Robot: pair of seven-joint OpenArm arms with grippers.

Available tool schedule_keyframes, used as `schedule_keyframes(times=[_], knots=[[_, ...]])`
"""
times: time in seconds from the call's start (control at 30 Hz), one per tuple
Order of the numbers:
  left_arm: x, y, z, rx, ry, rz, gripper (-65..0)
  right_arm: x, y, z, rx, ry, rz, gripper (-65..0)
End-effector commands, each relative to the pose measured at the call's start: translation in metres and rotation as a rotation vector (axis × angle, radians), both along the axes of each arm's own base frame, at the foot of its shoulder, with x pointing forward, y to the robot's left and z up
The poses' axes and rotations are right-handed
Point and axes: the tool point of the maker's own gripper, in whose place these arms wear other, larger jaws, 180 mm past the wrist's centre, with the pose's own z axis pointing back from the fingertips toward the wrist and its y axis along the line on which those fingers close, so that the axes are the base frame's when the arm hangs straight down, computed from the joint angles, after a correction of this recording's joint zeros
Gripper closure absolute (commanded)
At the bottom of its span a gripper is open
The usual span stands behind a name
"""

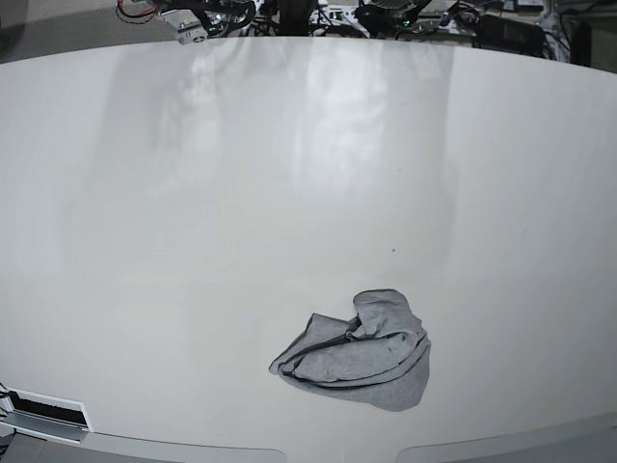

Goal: Layout the t-shirt on the table in an organized manner, then fold the t-shirt properly

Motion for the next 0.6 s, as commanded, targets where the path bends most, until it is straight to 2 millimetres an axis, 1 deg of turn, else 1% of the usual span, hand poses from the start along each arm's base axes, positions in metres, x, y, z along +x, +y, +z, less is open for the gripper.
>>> schedule_keyframes(times=[0.0,0.13,0.23,0.37,0.47,0.5,0.57], knots=[[0.002,-0.007,0.001,-0.013,-0.007,-0.006,0.0,0.008,0.001,0.001,0.001,-0.010,0.029,-1.9],[0.000,-0.010,0.003,-0.019,-0.008,-0.010,0.0,0.000,-0.007,0.001,-0.036,0.028,0.133,-1.9],[-0.002,-0.013,0.005,-0.026,-0.019,-0.012,0.0,-0.005,-0.010,0.001,-0.052,0.050,0.169,-1.9],[-0.019,-0.013,0.005,-0.014,0.019,-0.091,0.0,-0.005,-0.012,0.001,-0.058,0.048,0.189,-1.9],[-0.031,-0.011,0.004,-0.009,0.057,-0.107,0.0,-0.005,-0.012,0.001,-0.057,0.050,0.190,-1.3],[-0.036,-0.010,0.004,-0.007,0.080,-0.114,0.0,-0.010,-0.012,0.001,-0.057,0.067,0.193,0.0],[-0.052,-0.008,0.004,-0.005,0.134,-0.155,0.0,-0.028,-0.011,0.002,-0.041,0.121,0.205,0.0]])
